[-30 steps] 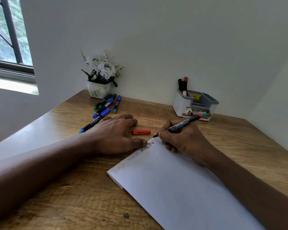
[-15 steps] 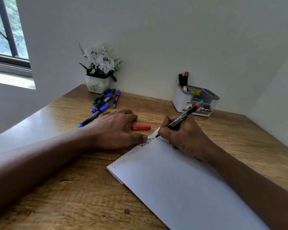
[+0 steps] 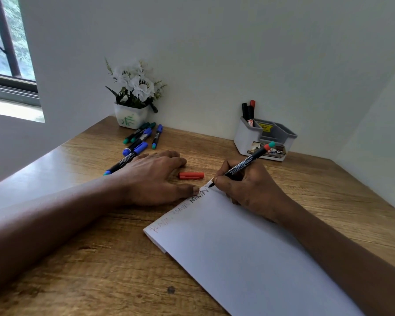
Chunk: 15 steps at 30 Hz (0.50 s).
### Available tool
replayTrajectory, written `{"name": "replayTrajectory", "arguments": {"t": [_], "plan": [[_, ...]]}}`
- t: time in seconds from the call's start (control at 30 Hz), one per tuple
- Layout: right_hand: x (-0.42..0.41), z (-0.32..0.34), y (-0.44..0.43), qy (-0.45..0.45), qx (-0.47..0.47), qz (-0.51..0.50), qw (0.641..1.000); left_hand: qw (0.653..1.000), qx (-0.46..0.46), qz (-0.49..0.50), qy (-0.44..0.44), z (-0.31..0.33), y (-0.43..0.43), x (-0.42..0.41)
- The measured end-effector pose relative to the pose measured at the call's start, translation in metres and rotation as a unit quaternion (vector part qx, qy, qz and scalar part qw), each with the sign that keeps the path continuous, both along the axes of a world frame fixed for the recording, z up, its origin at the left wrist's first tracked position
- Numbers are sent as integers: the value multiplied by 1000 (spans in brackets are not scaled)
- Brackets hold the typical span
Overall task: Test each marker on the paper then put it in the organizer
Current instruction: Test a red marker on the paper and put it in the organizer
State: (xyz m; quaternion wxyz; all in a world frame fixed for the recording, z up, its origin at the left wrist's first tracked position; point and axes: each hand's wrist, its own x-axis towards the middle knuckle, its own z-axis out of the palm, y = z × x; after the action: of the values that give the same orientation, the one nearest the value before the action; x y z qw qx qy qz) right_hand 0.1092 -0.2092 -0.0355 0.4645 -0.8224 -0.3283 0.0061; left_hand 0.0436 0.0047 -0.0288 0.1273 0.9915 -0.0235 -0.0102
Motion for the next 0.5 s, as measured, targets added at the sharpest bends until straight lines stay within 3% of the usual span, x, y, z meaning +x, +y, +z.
{"name": "replayTrajectory", "arguments": {"t": [0.5], "plan": [[1,-2,1,-14,8,-23,1000,1000,-1,-4,2,1,0,-1]]}}
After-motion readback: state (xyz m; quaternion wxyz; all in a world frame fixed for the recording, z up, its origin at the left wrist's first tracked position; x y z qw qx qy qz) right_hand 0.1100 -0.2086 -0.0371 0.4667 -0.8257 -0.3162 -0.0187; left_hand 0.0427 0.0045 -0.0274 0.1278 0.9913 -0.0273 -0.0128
